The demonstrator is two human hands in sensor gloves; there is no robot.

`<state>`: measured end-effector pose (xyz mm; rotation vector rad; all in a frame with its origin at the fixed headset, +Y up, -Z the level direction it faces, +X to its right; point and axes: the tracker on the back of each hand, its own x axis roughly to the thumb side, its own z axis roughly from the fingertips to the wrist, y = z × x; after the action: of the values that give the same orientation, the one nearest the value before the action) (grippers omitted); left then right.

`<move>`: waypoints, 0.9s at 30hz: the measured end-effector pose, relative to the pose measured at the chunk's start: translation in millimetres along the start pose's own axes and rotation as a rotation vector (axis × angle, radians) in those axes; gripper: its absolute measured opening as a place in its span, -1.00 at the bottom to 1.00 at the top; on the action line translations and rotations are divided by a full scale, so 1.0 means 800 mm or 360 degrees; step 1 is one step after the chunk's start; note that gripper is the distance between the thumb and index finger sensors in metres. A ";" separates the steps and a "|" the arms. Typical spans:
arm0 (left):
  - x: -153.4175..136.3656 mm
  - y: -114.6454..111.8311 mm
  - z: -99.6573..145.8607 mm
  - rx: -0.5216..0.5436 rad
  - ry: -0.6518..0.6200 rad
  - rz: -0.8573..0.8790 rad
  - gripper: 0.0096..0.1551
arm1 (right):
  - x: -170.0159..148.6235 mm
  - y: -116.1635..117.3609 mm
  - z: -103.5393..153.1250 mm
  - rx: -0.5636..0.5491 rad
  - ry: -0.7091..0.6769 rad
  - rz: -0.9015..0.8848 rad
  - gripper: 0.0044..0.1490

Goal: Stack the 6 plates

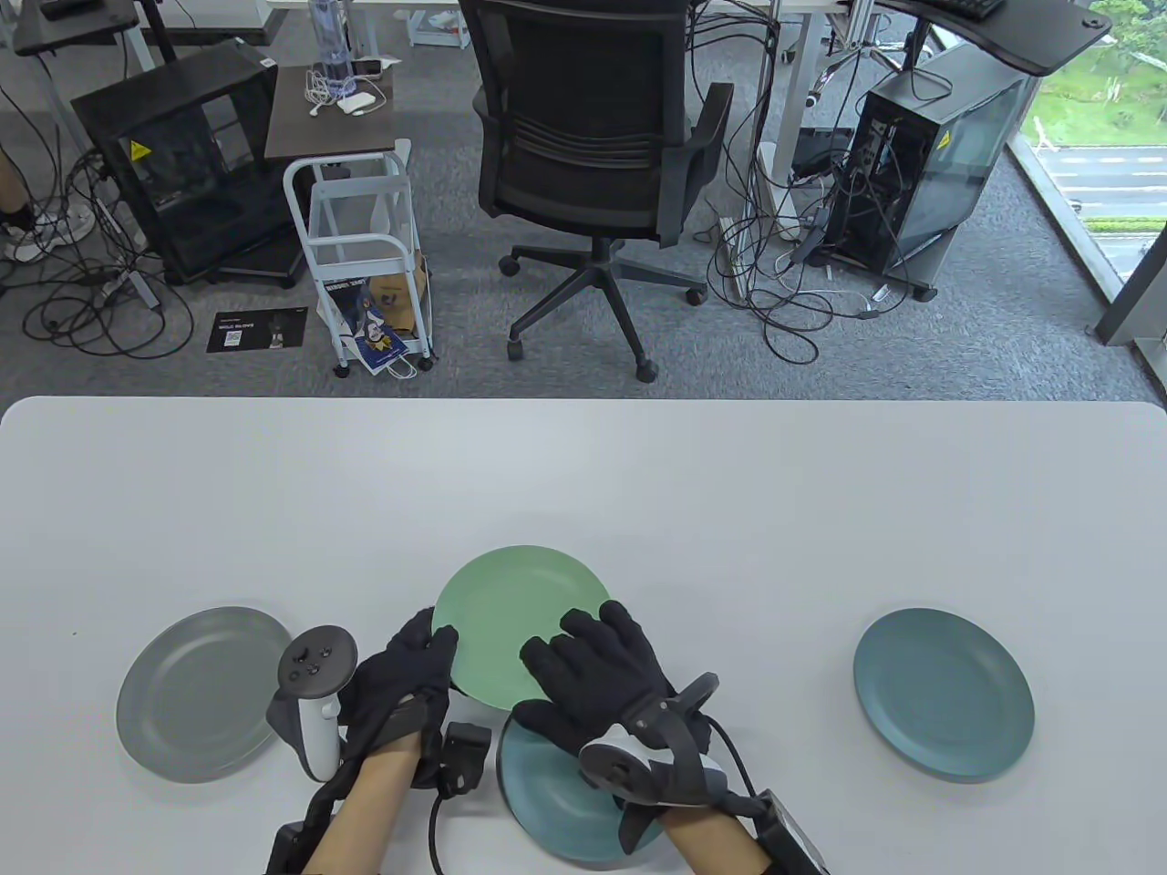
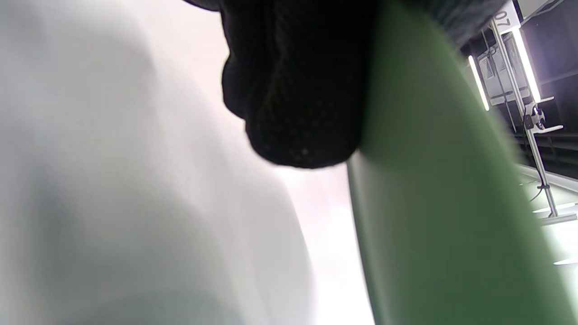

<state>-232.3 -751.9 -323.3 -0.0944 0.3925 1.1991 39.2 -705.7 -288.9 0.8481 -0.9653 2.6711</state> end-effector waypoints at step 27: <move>0.014 -0.029 0.005 -0.0261 -0.0098 -0.0346 -0.42 | -0.112 0.008 0.032 0.0122 0.0557 0.0081 -0.22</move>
<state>-206.2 -749.7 -326.3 -0.2355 0.2227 1.0151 122.1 -724.1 -327.2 0.3507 -0.8132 2.7838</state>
